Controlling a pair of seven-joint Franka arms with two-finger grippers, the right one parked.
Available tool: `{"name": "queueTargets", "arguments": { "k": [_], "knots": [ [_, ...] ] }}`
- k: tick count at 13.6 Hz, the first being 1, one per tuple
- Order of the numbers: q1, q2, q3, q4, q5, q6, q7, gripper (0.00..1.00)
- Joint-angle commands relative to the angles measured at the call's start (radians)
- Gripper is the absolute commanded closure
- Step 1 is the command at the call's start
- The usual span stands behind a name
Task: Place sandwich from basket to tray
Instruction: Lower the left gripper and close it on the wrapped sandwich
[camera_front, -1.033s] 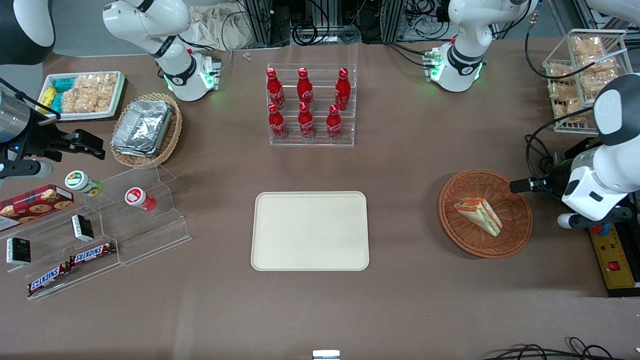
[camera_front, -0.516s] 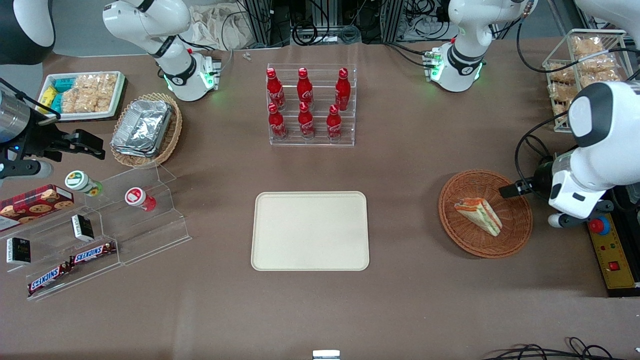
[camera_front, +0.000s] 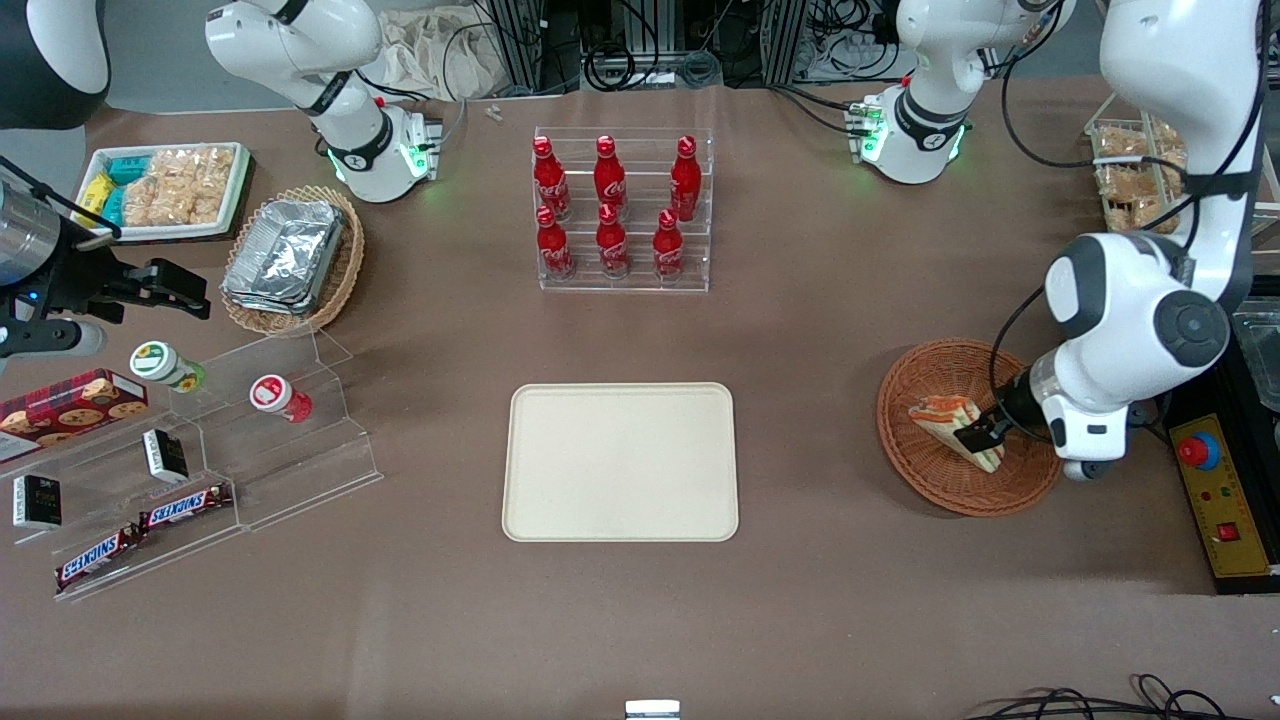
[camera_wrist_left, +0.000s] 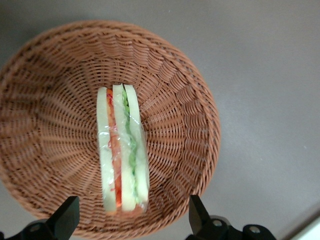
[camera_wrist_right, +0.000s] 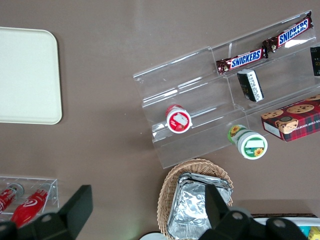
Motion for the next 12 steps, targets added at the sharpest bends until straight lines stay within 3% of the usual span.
{"name": "queueTargets", "arguments": {
  "k": [1,7,8,12],
  "knots": [
    [-0.01,0.01,0.005,-0.03,0.013,0.052,-0.056,0.02],
    [-0.01,0.016,0.01,-0.153,0.053,0.217,-0.078,0.07],
    [-0.01,0.022,0.01,-0.153,0.058,0.217,-0.079,0.16],
    [-0.008,0.018,0.011,-0.142,0.093,0.215,-0.088,0.96]
  ]
}}
